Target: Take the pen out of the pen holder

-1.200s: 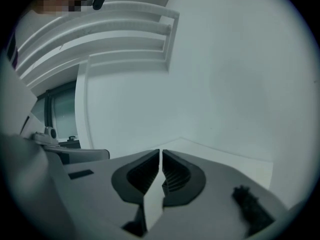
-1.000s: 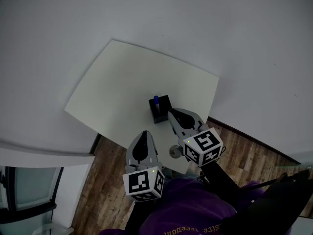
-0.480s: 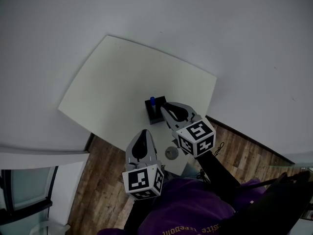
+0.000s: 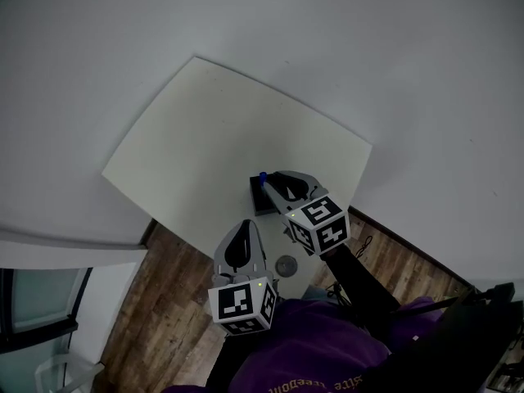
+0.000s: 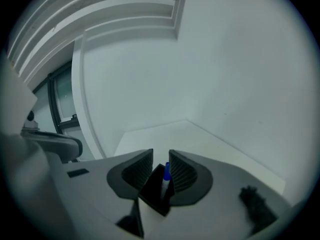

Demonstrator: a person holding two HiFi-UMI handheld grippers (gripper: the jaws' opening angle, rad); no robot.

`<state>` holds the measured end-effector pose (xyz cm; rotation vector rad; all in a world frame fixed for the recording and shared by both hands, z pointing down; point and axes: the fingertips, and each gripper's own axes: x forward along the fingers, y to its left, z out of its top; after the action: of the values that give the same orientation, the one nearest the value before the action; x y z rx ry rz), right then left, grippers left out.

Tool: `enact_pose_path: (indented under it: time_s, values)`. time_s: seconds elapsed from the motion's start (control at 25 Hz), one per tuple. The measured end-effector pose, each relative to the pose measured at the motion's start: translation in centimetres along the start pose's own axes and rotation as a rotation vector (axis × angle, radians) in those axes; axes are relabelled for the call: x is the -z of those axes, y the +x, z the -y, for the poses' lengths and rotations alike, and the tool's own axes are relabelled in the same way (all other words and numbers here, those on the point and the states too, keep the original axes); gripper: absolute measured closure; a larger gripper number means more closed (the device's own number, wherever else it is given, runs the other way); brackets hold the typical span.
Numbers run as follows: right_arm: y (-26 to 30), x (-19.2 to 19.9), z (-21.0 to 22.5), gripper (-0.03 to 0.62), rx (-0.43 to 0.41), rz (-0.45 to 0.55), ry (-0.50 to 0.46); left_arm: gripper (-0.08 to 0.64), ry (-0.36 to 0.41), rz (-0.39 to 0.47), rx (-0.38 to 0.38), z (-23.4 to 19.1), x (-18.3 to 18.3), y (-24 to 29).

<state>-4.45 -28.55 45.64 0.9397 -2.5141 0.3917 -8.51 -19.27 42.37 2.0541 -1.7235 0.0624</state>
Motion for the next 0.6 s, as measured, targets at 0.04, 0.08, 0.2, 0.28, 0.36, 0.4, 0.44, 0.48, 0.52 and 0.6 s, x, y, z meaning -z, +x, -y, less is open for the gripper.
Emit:
enact_pose_path:
  time_s: [0.04,0.08,0.2,0.28,0.36,0.4,0.44,0.48,0.52,0.6]
  values:
    - [0.5,0.2,0.0,0.499,-0.005,-0.018,-0.013,0.552,-0.001,-0.001,-0.003,-0.1,0.0,0.1]
    - [0.9,0.4,0.1,0.497,-0.01,-0.036,-0.025,0.552,-0.002,-0.001,-0.006,-0.1,0.0,0.1]
    - [2.3,1.2,0.3,0.492,-0.021,-0.088,-0.053,0.552,-0.005,-0.003,-0.012,-0.4,0.1,0.4]
    - [3.0,1.7,0.6,0.489,-0.02,-0.112,-0.057,0.552,-0.011,-0.004,-0.018,-0.6,0.1,0.6]
    - [3.6,2.0,0.8,0.486,-0.02,-0.128,-0.054,0.552,-0.014,-0.002,-0.023,-0.9,0.0,0.8]
    - [3.8,2.2,0.8,0.485,-0.021,-0.135,-0.055,0.552,-0.013,-0.002,-0.021,-1.0,-0.1,0.9]
    - [4.1,2.3,0.9,0.482,-0.023,-0.142,-0.056,0.552,-0.011,-0.002,-0.017,-1.1,-0.2,1.0]
    - [4.3,2.4,0.9,0.48,-0.023,-0.148,-0.058,0.552,-0.01,-0.003,-0.015,-1.2,-0.2,1.1]
    - [4.5,2.6,1.0,0.48,-0.022,-0.154,-0.06,0.552,-0.011,-0.004,-0.015,-1.2,-0.2,1.2]
    - [4.8,2.8,1.2,0.48,-0.019,-0.17,-0.064,0.552,-0.013,-0.006,-0.017,-1.4,-0.2,1.3]
